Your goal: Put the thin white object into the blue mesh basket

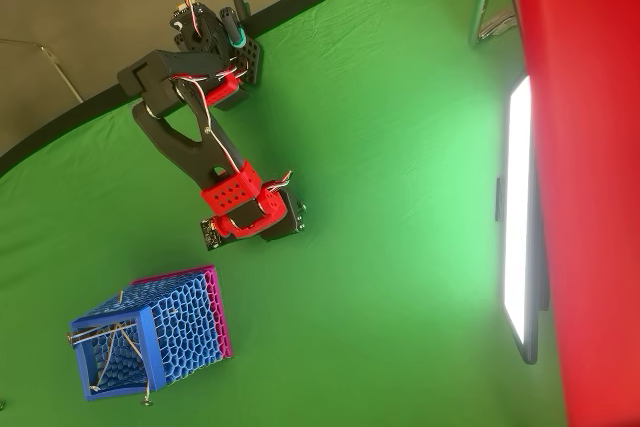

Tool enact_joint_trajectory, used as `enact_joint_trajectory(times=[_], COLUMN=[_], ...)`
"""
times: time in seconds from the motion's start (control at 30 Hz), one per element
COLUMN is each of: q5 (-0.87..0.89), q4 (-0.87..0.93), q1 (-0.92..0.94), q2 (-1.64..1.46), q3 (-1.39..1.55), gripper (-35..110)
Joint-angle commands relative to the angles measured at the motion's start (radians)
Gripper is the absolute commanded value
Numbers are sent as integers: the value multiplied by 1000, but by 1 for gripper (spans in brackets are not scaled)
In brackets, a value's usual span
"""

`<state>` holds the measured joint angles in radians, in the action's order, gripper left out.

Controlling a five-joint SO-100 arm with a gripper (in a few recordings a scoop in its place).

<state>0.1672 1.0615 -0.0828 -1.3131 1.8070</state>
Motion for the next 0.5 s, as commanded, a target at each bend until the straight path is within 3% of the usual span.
enact_joint_trajectory(times=[0.0,0.47], q5=[-9,-49], q4=[9,114], q1=[-6,-9], q2=[0,106], q3=[-41,-149], gripper=[14,3])
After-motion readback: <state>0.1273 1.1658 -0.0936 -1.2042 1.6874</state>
